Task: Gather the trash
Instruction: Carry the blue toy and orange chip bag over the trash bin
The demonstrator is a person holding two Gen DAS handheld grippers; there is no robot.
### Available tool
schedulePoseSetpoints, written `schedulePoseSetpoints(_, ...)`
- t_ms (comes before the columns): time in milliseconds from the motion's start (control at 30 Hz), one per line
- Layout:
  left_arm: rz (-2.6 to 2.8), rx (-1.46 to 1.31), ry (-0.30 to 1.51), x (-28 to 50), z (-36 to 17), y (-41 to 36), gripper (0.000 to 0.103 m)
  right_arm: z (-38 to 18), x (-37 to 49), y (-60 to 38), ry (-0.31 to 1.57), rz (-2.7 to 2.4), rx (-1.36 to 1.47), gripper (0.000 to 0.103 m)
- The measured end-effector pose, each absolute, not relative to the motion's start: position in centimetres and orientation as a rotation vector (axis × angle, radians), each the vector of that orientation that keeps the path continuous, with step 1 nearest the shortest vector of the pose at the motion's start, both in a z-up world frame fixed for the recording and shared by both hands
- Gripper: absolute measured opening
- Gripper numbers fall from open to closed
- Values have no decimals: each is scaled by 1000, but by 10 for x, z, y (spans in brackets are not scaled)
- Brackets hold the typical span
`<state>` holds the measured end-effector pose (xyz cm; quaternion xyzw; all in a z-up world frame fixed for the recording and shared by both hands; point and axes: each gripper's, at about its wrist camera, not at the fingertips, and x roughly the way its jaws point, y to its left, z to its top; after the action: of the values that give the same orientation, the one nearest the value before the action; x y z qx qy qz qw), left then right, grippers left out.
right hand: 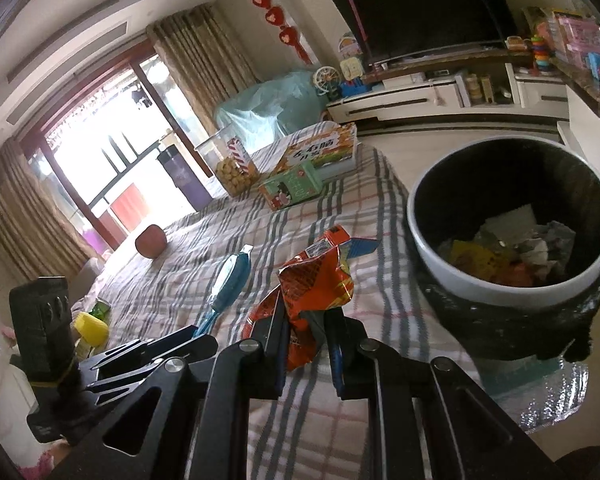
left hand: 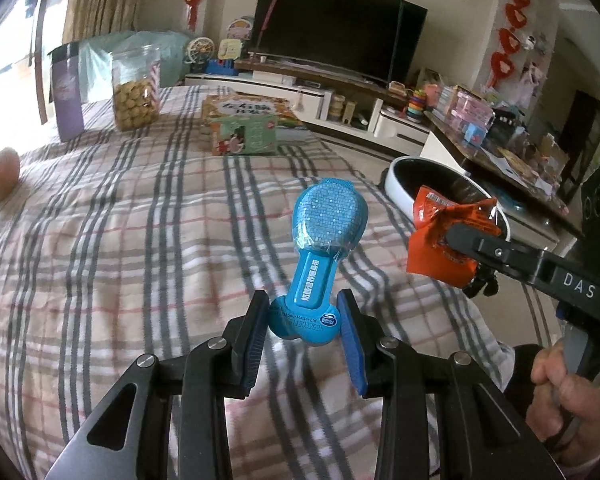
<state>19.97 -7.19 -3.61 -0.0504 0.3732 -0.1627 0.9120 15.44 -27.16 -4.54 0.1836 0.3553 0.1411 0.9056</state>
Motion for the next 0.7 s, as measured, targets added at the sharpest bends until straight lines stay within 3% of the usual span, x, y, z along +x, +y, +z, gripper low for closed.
schedulePoseSetpoints(700, -425, -36, 753, 210, -26, -119, 33, -29, 136, -327, 674, 207, 406, 16)
